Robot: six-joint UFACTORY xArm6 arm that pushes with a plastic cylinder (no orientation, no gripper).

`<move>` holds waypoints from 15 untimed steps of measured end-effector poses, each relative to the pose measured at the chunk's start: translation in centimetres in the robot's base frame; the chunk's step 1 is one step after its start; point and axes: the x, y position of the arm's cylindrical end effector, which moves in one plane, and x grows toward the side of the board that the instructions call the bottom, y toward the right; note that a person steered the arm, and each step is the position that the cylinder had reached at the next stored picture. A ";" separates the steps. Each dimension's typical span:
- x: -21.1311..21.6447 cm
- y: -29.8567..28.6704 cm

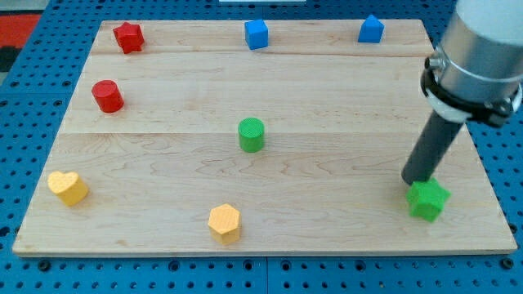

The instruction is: Move the green circle towards center right

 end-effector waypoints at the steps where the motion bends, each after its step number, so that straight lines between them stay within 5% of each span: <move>1: 0.7 -0.4; 4: -0.3 -18.5; 7: -6.2 -26.1; 9: -10.1 -22.7; 15: -9.2 -12.2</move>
